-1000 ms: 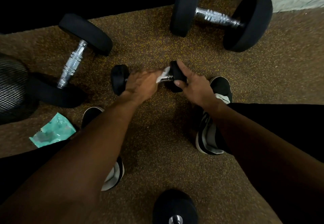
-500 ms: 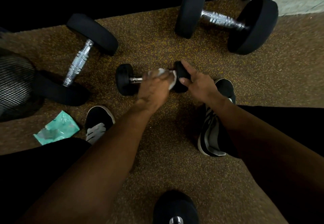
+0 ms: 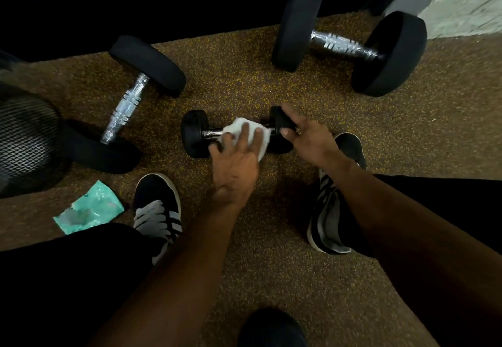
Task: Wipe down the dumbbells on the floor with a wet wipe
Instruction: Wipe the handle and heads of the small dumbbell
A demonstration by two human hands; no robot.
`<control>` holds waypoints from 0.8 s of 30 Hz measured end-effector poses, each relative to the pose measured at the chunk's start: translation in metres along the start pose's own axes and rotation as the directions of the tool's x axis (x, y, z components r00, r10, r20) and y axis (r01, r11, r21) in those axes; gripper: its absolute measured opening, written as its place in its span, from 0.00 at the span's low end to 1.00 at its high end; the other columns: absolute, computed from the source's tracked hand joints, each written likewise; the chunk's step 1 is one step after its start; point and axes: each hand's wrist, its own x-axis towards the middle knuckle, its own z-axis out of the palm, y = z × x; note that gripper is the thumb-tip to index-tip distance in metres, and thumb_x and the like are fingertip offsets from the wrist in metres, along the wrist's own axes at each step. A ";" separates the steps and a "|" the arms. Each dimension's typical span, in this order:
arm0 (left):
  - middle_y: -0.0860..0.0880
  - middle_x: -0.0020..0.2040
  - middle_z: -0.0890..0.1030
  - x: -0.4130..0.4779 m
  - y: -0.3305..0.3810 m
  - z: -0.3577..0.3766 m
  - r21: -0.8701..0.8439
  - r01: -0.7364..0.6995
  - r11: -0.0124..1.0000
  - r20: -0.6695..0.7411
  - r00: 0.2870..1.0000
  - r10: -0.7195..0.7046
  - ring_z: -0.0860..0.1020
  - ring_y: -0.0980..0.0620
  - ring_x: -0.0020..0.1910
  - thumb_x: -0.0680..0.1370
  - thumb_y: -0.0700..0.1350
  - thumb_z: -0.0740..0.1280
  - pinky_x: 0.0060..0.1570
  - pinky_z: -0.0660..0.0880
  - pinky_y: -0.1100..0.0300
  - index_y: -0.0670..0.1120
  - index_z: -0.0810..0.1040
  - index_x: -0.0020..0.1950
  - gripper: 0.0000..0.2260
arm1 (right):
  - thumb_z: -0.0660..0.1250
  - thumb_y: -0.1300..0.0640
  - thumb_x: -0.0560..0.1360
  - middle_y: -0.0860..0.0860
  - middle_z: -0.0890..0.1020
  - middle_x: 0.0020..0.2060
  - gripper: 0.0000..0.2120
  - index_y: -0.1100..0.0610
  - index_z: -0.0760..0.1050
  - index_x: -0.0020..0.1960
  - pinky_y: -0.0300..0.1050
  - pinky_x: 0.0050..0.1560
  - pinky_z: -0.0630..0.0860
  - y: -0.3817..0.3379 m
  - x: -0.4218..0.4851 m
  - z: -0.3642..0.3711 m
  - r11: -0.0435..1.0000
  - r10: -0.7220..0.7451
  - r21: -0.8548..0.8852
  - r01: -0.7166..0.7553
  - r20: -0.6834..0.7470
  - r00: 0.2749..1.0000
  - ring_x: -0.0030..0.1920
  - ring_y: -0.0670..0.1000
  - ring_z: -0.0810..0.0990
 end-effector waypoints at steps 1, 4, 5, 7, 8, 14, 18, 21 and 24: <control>0.46 0.80 0.57 -0.004 0.010 0.000 -0.008 -0.008 1.000 0.002 1.000 0.008 0.65 0.39 0.67 0.80 0.50 0.60 0.57 0.66 0.43 0.55 0.56 0.80 0.28 | 0.59 0.47 0.81 0.55 0.70 0.72 0.27 0.38 0.54 0.77 0.54 0.69 0.67 -0.001 0.000 0.000 1.000 0.003 0.005 -0.003 -0.004 1.000 0.69 0.59 0.71; 0.45 0.79 0.57 -0.009 0.026 0.005 -0.028 0.040 0.999 0.020 0.999 -0.039 0.65 0.39 0.66 0.80 0.50 0.60 0.57 0.66 0.43 0.58 0.57 0.79 0.27 | 0.59 0.46 0.81 0.54 0.70 0.72 0.27 0.36 0.53 0.76 0.54 0.68 0.68 0.001 0.001 0.002 1.000 0.017 0.014 -0.017 -0.003 1.000 0.68 0.59 0.72; 0.44 0.78 0.59 -0.011 0.029 0.005 -0.052 0.119 0.992 0.031 0.993 -0.117 0.66 0.39 0.65 0.80 0.51 0.61 0.57 0.67 0.43 0.58 0.57 0.79 0.28 | 0.59 0.45 0.80 0.53 0.70 0.73 0.27 0.35 0.53 0.76 0.53 0.68 0.68 0.002 0.002 0.002 1.000 0.022 0.009 -0.022 0.000 1.000 0.68 0.59 0.72; 0.43 0.72 0.67 -0.016 0.037 0.003 -0.170 0.334 0.927 0.026 0.942 -0.335 0.68 0.39 0.62 0.77 0.52 0.67 0.54 0.68 0.44 0.59 0.62 0.77 0.29 | 0.58 0.45 0.81 0.53 0.70 0.73 0.27 0.36 0.52 0.76 0.53 0.66 0.68 0.002 0.003 0.003 1.000 0.020 -0.010 -0.020 0.000 1.000 0.68 0.59 0.72; 0.43 0.69 0.70 -0.017 0.042 0.002 -0.276 0.428 0.861 0.036 0.899 -0.436 0.70 0.39 0.61 0.76 0.53 0.68 0.54 0.68 0.45 0.59 0.66 0.75 0.27 | 0.58 0.45 0.81 0.53 0.70 0.72 0.27 0.36 0.53 0.77 0.52 0.66 0.68 0.002 0.002 0.004 1.000 0.012 -0.014 -0.012 -0.005 1.000 0.68 0.59 0.72; 0.41 0.54 0.83 0.007 0.068 -0.032 -0.643 0.456 -0.615 0.759 0.486 -0.433 0.81 0.41 0.52 0.84 0.49 0.59 0.55 0.79 0.48 0.44 0.78 0.56 0.12 | 0.59 0.47 0.81 0.53 0.71 0.72 0.28 0.37 0.52 0.77 0.54 0.68 0.68 0.002 -0.003 0.004 1.000 -0.022 -0.013 0.021 -0.018 1.000 0.68 0.59 0.72; 0.44 0.38 0.77 0.032 0.067 -0.053 -0.461 0.353 -0.815 0.820 0.520 -0.239 0.74 0.48 0.33 0.84 0.40 0.55 0.29 0.72 0.60 0.42 0.73 0.43 0.12 | 0.59 0.47 0.81 0.52 0.71 0.72 0.28 0.35 0.52 0.77 0.54 0.69 0.67 0.003 -0.008 0.008 1.000 -0.029 -0.003 0.029 -0.034 0.999 0.68 0.58 0.73; 0.38 0.49 0.79 0.042 0.058 -0.044 -0.411 0.389 -0.824 0.822 0.549 -0.151 0.78 0.44 0.46 0.84 0.42 0.51 0.46 0.75 0.53 0.41 0.75 0.51 0.13 | 0.59 0.47 0.81 0.50 0.69 0.73 0.28 0.35 0.51 0.76 0.55 0.69 0.68 0.003 -0.011 0.010 0.999 -0.037 -0.012 0.037 -0.049 0.998 0.69 0.59 0.72; 0.36 0.60 0.77 0.046 0.050 -0.022 -0.346 0.395 -0.851 0.811 0.583 -0.059 0.78 0.41 0.56 0.82 0.44 0.50 0.55 0.75 0.52 0.42 0.74 0.62 0.16 | 0.58 0.46 0.81 0.49 0.69 0.73 0.28 0.35 0.50 0.77 0.55 0.68 0.68 0.003 -0.013 0.010 0.999 -0.036 -0.035 0.035 -0.046 0.998 0.68 0.59 0.72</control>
